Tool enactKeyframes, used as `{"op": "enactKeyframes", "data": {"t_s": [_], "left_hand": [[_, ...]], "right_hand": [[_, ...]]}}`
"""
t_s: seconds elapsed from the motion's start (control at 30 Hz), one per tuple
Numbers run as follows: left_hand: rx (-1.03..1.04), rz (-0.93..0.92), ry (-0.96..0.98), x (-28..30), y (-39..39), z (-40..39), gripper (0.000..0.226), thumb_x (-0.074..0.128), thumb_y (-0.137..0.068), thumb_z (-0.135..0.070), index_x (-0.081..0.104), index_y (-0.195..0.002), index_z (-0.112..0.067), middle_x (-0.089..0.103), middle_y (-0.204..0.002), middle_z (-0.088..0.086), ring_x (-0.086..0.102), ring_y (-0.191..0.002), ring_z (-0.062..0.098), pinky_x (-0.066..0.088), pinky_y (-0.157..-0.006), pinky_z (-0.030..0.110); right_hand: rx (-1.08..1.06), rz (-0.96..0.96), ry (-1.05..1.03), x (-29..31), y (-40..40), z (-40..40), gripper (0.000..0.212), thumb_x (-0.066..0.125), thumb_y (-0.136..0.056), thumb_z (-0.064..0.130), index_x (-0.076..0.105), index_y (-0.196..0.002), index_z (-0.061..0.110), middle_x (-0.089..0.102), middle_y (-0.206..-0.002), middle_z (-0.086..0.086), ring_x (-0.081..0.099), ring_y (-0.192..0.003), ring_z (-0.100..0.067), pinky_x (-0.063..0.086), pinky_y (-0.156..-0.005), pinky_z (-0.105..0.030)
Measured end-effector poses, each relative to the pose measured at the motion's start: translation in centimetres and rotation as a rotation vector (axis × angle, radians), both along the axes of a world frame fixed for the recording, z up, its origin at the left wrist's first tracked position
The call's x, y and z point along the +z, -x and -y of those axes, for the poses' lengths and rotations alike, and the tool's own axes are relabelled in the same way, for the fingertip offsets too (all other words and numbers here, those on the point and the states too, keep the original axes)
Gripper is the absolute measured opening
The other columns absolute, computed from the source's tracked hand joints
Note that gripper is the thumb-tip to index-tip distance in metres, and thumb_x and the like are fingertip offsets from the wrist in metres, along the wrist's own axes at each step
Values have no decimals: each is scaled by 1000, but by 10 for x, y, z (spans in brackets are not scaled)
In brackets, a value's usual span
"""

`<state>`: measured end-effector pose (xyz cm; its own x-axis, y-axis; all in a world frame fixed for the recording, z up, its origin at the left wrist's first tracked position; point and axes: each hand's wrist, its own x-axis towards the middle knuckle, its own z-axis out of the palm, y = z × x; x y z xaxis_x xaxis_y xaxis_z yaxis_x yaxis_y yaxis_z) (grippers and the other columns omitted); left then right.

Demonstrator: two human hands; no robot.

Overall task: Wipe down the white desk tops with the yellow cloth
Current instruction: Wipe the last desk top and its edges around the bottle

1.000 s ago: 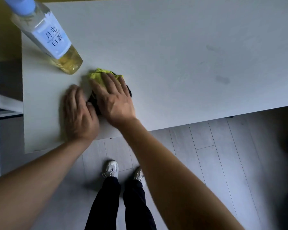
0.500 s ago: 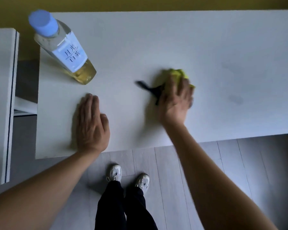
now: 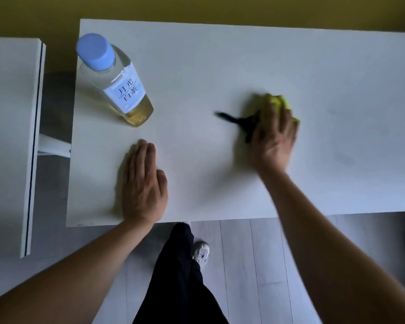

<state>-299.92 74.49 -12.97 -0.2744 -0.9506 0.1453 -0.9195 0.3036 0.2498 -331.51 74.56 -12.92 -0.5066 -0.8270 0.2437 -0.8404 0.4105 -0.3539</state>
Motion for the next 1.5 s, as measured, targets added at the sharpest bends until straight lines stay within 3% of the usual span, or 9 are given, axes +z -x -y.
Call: {"op": "enactKeyframes", "data": {"t_s": [0.2, 0.33, 0.43, 0.57, 0.83, 0.97, 1.33, 1.4, 1.5], "left_hand": [[4, -2, -67, 6, 5, 1, 58, 38, -103, -19, 37, -158, 1, 30, -168, 19, 27, -156, 37, 20, -129, 49], [-4, 17, -62, 5, 4, 1, 58, 39, -103, -18, 37, -158, 1, 30, -168, 20, 29, -155, 38, 22, -128, 51], [-5, 9, -36, 6, 5, 2, 56, 42, -102, -14, 40, -156, 3, 34, -165, 22, 34, -153, 40, 26, -127, 51], [6, -17, -28, 12, 9, 5, 56, 48, -96, -8, 46, -150, 5, 42, -159, 23, 42, -147, 41, 35, -122, 51], [-225, -65, -67, 16, 40, 44, 58, 42, -99, -14, 43, -155, 2, 38, -164, 19, 34, -154, 37, 31, -125, 50], [-188, -61, -82, 11, 67, 73, 59, 43, -100, -13, 39, -156, 3, 36, -165, 21, 32, -154, 38, 29, -125, 50], [-77, -37, -60, 6, 79, 73, 62, 45, -97, -11, 40, -158, -2, 37, -165, 16, 34, -154, 34, 28, -127, 47], [-92, -42, -58, 7, 80, 78, 61, 44, -97, -11, 40, -158, -1, 36, -166, 16, 34, -154, 34, 29, -126, 49], [-97, -46, -61, 7, 81, 78, 61, 44, -98, -10, 40, -157, -1, 36, -166, 15, 32, -155, 34, 28, -126, 50]], "right_hand": [[-379, 69, -34, 7, 10, 7, 58, 41, -100, 29, 34, -157, 23, 28, -164, -11, 25, -152, -28, 16, -124, -50], [-3, 71, -60, 4, -72, 47, 57, 53, -101, 27, 38, -155, 24, 30, -164, -12, 25, -149, -33, 26, -119, -54], [317, 94, -30, 12, -139, 83, 57, 52, -98, 26, 43, -154, 21, 36, -161, -14, 27, -151, -33, 17, -124, -51], [445, 46, 8, 12, -131, 92, 55, 50, -101, 28, 40, -155, 20, 37, -161, -12, 29, -152, -29, 16, -125, -50], [19, 7, 18, -5, 48, 87, 56, 46, -101, 23, 36, -156, 14, 32, -162, -16, 32, -147, -34, 23, -120, -55], [-170, 4, 16, -7, 40, 101, 56, 44, -102, 20, 34, -157, 15, 31, -163, -14, 28, -151, -32, 16, -124, -53], [712, 66, 33, 3, -105, 222, 58, 51, -97, 28, 44, -153, 16, 42, -157, -17, 34, -148, -34, 14, -126, -46], [618, 83, 36, -2, -74, 234, 64, 56, -95, 41, 44, -153, 17, 41, -157, -17, 35, -147, -37, 19, -124, -47], [177, 60, -8, -9, 5, 234, 81, 55, -87, 61, 39, -155, 21, 37, -159, -13, 34, -146, -34, 23, -121, -47]]}}
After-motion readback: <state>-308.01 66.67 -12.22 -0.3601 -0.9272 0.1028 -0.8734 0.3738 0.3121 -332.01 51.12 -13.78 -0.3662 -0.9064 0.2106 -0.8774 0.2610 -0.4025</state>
